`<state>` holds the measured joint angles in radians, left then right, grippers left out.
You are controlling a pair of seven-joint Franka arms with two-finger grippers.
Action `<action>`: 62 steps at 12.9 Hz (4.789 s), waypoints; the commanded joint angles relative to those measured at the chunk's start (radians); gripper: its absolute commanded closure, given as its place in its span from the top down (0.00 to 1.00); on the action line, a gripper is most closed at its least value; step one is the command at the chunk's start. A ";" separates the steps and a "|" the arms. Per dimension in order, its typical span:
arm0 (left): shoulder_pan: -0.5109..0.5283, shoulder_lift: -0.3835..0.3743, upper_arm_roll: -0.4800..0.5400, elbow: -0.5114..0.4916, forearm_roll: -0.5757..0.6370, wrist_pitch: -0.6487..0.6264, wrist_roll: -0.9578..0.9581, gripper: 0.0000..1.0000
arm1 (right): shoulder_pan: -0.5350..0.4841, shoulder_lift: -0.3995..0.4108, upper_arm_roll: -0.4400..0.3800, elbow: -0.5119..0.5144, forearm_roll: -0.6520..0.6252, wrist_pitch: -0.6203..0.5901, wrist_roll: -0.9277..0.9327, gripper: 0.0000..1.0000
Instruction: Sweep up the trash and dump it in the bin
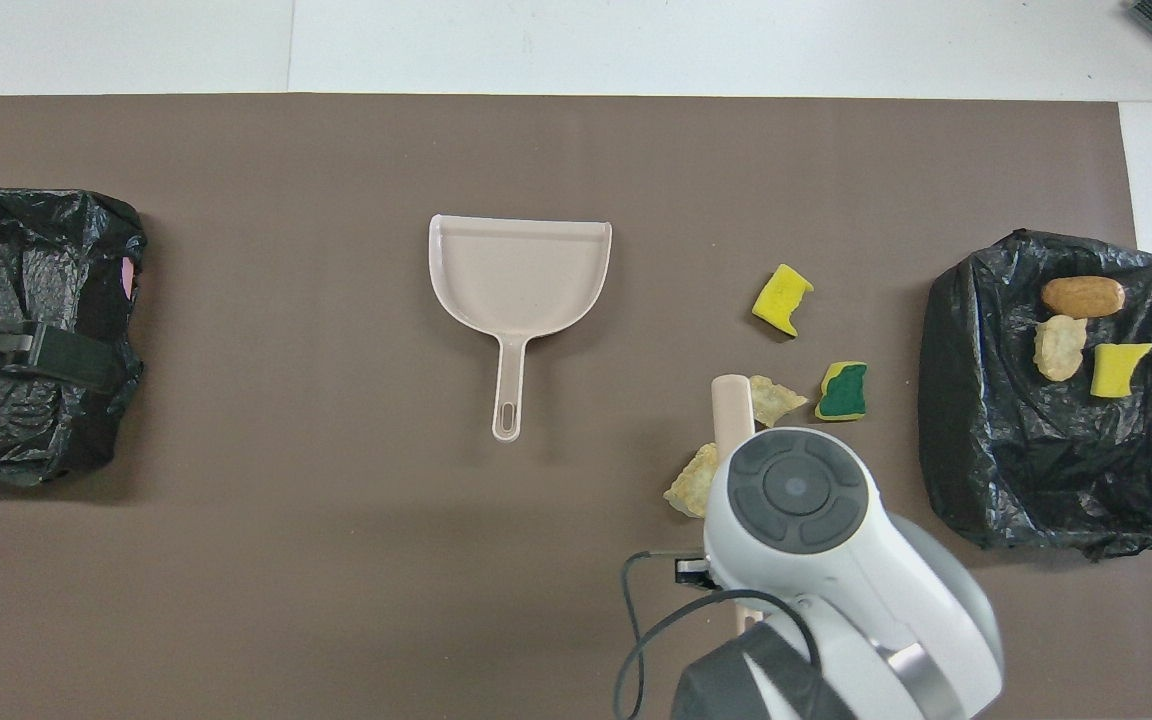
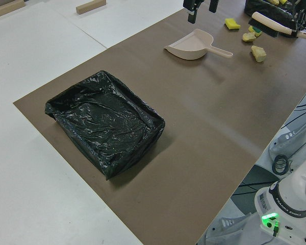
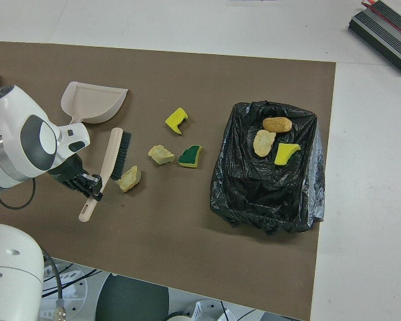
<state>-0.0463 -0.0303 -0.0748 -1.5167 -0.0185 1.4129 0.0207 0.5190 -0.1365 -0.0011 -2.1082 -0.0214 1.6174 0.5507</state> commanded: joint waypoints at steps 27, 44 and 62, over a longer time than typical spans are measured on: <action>-0.018 -0.005 0.000 0.003 0.011 -0.009 -0.005 1.00 | -0.217 0.302 0.018 0.216 0.008 -0.026 -0.446 0.00; -0.461 0.311 -0.016 -0.247 0.023 0.714 -0.508 1.00 | -0.283 0.397 0.018 0.323 -0.066 -0.098 -0.704 0.00; -0.465 0.372 -0.019 -0.277 0.029 0.701 -0.501 0.22 | -0.545 0.270 -0.011 0.268 0.556 -0.585 -0.569 0.00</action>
<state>-0.4940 0.3544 -0.1074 -1.7817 -0.0118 2.1419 -0.4695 -0.0181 0.1842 -0.0149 -1.7684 0.4717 1.0318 -0.0564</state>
